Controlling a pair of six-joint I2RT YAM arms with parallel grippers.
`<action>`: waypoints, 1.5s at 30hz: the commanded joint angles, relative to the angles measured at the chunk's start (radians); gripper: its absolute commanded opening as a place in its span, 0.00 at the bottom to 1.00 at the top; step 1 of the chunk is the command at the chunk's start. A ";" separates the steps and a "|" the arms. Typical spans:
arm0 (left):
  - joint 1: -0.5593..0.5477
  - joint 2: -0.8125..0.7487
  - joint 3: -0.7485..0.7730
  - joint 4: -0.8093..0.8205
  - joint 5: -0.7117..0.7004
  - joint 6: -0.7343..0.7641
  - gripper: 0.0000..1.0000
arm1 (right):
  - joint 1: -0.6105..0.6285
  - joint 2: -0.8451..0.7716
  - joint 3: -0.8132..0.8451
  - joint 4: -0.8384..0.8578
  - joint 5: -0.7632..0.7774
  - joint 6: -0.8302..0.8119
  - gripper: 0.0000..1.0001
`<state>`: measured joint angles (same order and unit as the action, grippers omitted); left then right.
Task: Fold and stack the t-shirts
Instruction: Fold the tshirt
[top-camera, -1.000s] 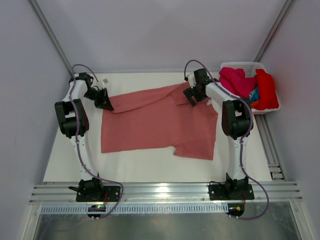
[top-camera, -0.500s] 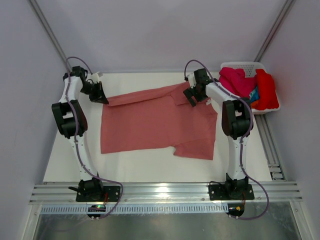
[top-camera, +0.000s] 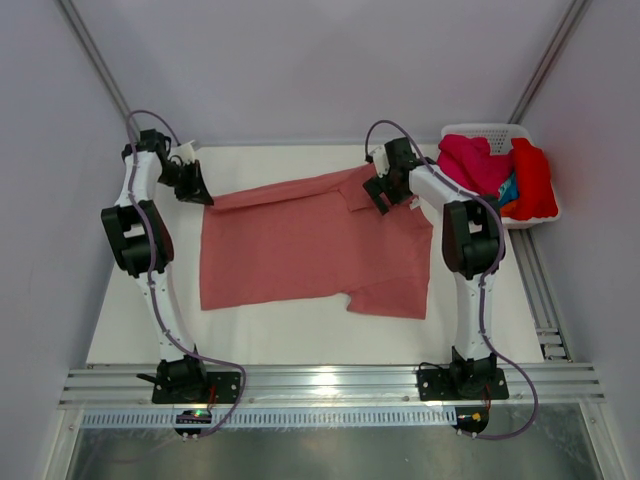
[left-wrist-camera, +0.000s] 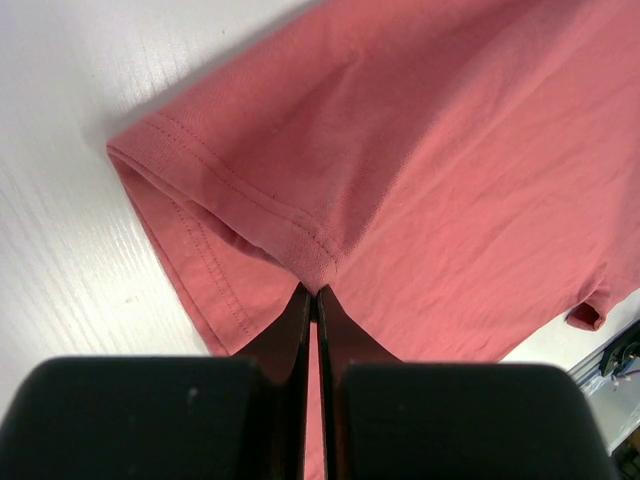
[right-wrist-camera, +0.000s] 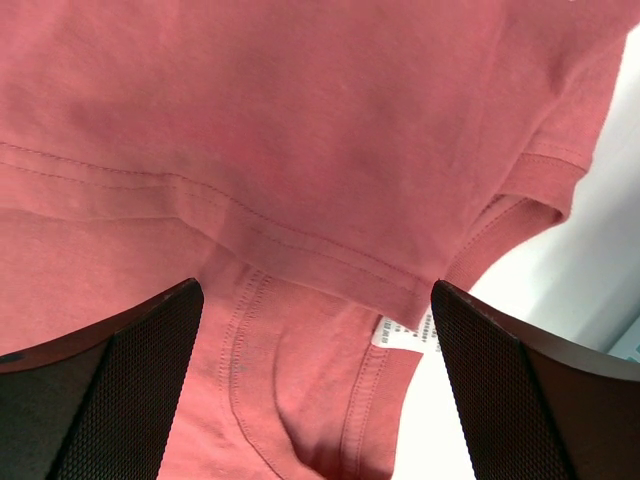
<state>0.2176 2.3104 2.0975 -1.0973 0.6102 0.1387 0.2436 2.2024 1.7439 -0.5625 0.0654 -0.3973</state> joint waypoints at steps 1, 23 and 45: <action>0.012 -0.039 -0.008 -0.003 0.010 0.007 0.00 | 0.017 -0.003 0.028 -0.001 -0.018 -0.002 0.99; 0.012 -0.032 -0.042 0.007 0.029 -0.004 0.00 | 0.102 0.029 0.134 -0.031 -0.122 -0.048 0.99; 0.011 -0.029 -0.054 0.008 0.045 -0.010 0.00 | 0.109 0.079 0.151 -0.031 -0.134 -0.049 0.64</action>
<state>0.2184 2.3104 2.0460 -1.0962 0.6300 0.1368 0.3504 2.2742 1.8484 -0.6003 -0.0555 -0.4427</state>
